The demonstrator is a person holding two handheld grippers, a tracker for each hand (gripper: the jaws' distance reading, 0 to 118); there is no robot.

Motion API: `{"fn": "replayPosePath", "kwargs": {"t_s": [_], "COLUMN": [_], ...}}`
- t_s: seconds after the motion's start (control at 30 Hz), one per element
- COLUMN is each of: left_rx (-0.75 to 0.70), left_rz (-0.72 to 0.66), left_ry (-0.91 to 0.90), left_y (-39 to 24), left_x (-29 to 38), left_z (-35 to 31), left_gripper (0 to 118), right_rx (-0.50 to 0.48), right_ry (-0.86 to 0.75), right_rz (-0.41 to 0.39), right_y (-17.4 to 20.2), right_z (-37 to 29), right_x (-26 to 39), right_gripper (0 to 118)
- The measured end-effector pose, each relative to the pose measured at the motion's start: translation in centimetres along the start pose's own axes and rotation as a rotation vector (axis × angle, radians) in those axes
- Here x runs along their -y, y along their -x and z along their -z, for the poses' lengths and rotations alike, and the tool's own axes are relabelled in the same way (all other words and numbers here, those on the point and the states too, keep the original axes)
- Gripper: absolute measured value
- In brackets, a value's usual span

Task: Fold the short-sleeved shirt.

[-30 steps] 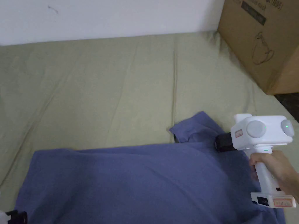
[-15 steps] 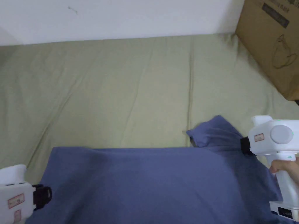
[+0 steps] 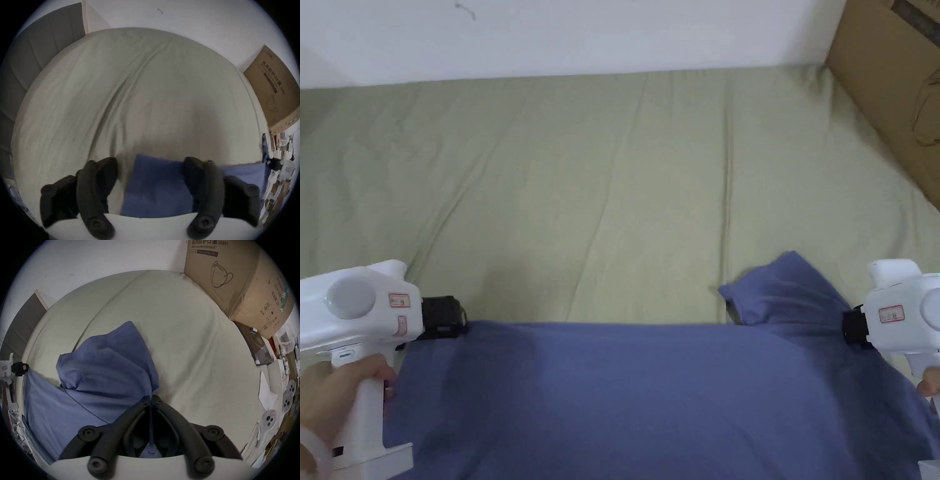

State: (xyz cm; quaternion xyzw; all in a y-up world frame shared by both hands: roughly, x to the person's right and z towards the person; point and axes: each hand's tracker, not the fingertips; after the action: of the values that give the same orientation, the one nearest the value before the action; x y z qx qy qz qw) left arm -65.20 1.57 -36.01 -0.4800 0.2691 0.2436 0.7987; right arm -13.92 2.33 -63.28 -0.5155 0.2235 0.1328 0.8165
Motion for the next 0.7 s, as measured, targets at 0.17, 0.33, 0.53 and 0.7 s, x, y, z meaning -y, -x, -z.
{"fn": "replayPosePath", "kwargs": {"t_s": [0.17,0.33,0.53,0.7], "left_rx": [-0.066,-0.043,0.015,0.018], "left_rz": [0.101,0.140,0.127,0.141], "left_ry": [-0.034,-0.030,-0.089,-0.126], "left_y": [-0.7,-1.4,0.3,1.7], "left_x": [0.3,0.8,3.1,6.8], "left_z": [-1.3,-3.6,-9.7,-15.2], "left_gripper": [32,1,1,1], "right_rx": [0.003,-0.009,-0.058,-0.070], "right_ry": [0.006,-0.035,-0.083,-0.101], "right_rz": [0.001,0.014,0.033,0.013], "right_y": [0.1,-0.1,-0.7,-0.7], "right_z": [-0.4,-2.8,-7.9,-13.1], "right_x": [-0.3,-0.3,1.0,4.6], "right_gripper": [0,0,0,0]}}
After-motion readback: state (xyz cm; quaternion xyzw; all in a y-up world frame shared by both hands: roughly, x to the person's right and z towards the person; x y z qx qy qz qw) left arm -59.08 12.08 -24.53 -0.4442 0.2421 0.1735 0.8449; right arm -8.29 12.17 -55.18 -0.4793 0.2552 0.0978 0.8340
